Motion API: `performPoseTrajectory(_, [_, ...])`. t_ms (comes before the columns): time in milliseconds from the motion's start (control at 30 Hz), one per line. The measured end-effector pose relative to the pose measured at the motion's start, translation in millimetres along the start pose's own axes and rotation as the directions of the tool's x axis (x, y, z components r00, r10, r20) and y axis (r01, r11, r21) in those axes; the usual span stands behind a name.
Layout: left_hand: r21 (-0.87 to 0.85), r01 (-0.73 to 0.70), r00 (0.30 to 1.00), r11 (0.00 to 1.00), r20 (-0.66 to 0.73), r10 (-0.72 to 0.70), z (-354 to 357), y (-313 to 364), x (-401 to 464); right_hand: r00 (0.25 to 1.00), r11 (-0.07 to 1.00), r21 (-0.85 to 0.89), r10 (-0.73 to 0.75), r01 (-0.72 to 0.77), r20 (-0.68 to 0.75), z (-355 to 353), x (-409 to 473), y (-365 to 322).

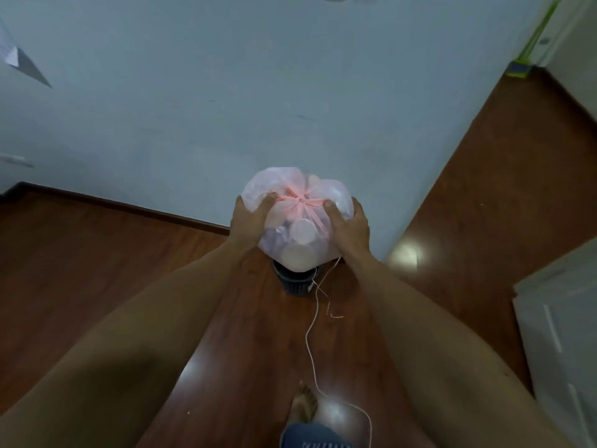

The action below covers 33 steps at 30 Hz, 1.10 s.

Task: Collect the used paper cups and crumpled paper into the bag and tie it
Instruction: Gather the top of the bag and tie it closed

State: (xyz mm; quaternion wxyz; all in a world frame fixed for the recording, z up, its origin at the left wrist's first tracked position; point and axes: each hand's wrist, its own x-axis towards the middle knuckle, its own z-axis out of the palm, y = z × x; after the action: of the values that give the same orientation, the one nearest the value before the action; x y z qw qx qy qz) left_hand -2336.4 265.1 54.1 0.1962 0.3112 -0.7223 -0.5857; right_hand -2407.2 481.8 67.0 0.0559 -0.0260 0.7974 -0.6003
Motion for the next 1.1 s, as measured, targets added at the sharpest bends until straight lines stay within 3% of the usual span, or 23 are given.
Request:
performPoseTrajectory(200, [-0.115, 0.136, 0.991, 0.984, -0.003, -0.137, 21, -21, 68, 0.995, 0.995, -0.031, 0.095, -0.094, 0.029, 53, 77, 23])
performPoseTrajectory(333, [-0.092, 0.219, 0.976, 0.971, 0.016, -0.218, 39, -55, 108, 0.982, 0.981, -0.067, 0.185, -0.183, 0.024, 87, 118, 66])
performPoseTrajectory(433, [-0.071, 0.214, 0.975, 0.974, 0.075, -0.209, 60, -120, 149, 0.980, 0.976, -0.093, 0.197, -0.197, -0.016, 114, 149, 121])
performPoseTrajectory(600, [-0.015, 0.223, 0.964, 0.975, 0.149, -0.218, 110, -283, 222, 0.982, 0.971, -0.149, 0.179, -0.187, -0.067, 170, 204, 255])
performPoseTrajectory(800, [-0.009, 0.197, 0.944, 0.980, 0.273, -0.187, 170, -412, 267, 0.980, 0.963, -0.190, 0.174, -0.190, -0.098, 217, 257, 395])
performPoseTrajectory(867, [0.015, 0.238, 0.928, 0.971, 0.292, -0.232, 185, -449, 279, 0.982, 0.959, -0.222, 0.152, -0.174, -0.113, 228, 270, 428])
performPoseTrajectory(967, [0.229, 0.312, 0.903, 0.922, 0.229, -0.363, 200, -492, 296, 0.981, 0.953, -0.247, 0.144, -0.174, -0.132, 242, 283, 462])
performPoseTrajectory(1100, [0.256, 0.299, 0.902, 0.919, 0.237, -0.360, 209, -542, 305, 0.982, 0.936, -0.303, 0.148, -0.177, -0.115, 256, 286, 480])
